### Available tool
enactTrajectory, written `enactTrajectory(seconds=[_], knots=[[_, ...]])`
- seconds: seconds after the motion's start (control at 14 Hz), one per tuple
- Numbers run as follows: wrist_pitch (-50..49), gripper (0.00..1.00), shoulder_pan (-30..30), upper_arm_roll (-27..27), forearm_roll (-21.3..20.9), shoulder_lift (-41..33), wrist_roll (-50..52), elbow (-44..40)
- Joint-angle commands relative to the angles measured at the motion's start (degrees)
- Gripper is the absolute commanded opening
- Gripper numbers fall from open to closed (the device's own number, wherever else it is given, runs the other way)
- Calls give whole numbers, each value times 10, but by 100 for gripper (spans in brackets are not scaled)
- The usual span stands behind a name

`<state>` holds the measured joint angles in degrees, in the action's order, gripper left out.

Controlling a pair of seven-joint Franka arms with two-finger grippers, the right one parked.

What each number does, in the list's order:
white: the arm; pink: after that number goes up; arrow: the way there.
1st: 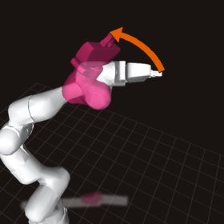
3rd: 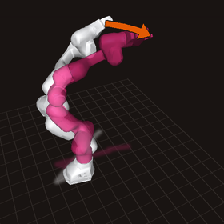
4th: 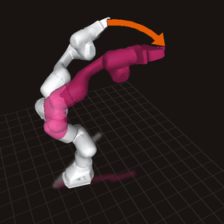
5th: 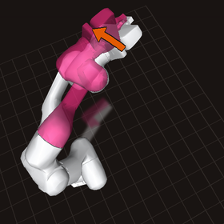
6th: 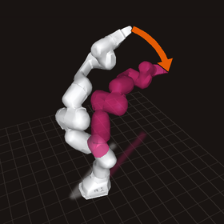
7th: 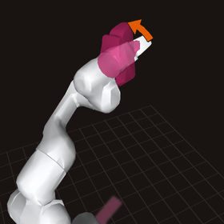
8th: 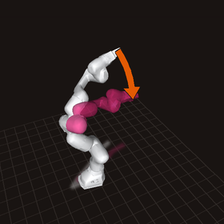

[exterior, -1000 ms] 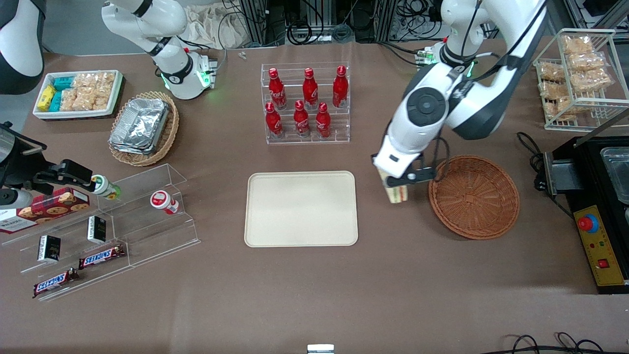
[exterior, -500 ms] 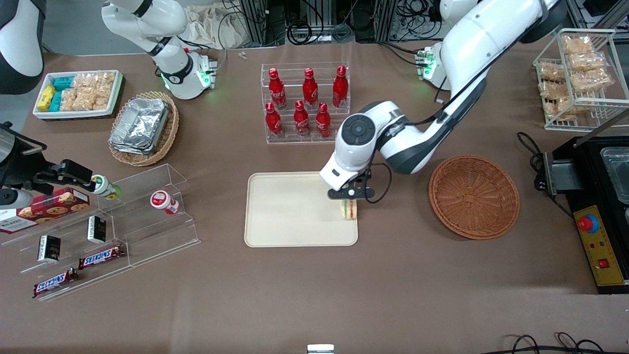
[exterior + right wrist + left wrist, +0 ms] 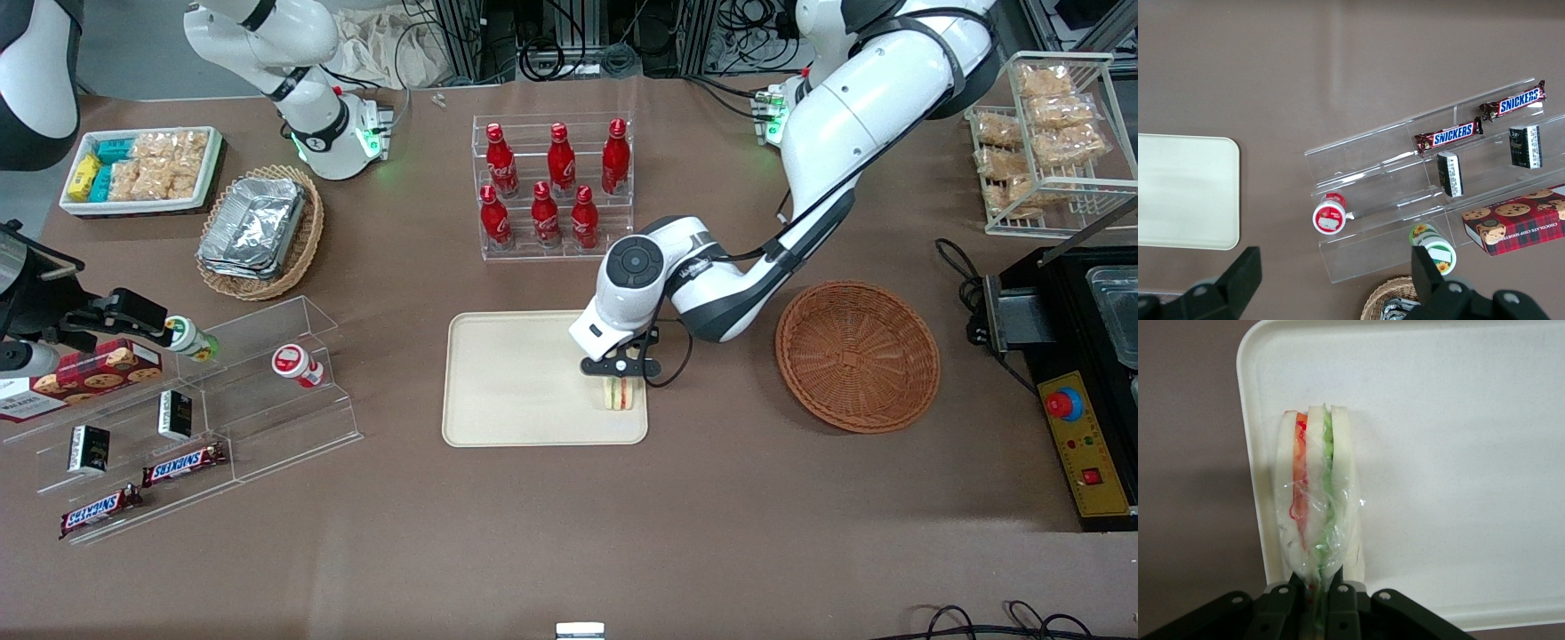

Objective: Place sandwich from basket to tray
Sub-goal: 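Lower the sandwich onto the tray and open the left gripper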

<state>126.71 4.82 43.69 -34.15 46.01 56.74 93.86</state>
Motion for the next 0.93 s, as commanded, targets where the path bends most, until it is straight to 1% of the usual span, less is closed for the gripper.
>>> enactTrajectory(seconds=[0.0,0.07,0.29,0.36,0.5,0.57,0.86], knots=[[0,56,12,-1,-14,12,21,-18],[0,98,12,-2,-15,11,33,-18],[-4,100,5,-5,-14,-2,77,-18],[-15,100,4,-6,-14,-18,86,-16],[-85,100,-17,-2,-13,-55,82,-12],[-103,100,-26,0,-11,-75,84,-10],[-146,100,-64,1,-2,-162,83,31]])
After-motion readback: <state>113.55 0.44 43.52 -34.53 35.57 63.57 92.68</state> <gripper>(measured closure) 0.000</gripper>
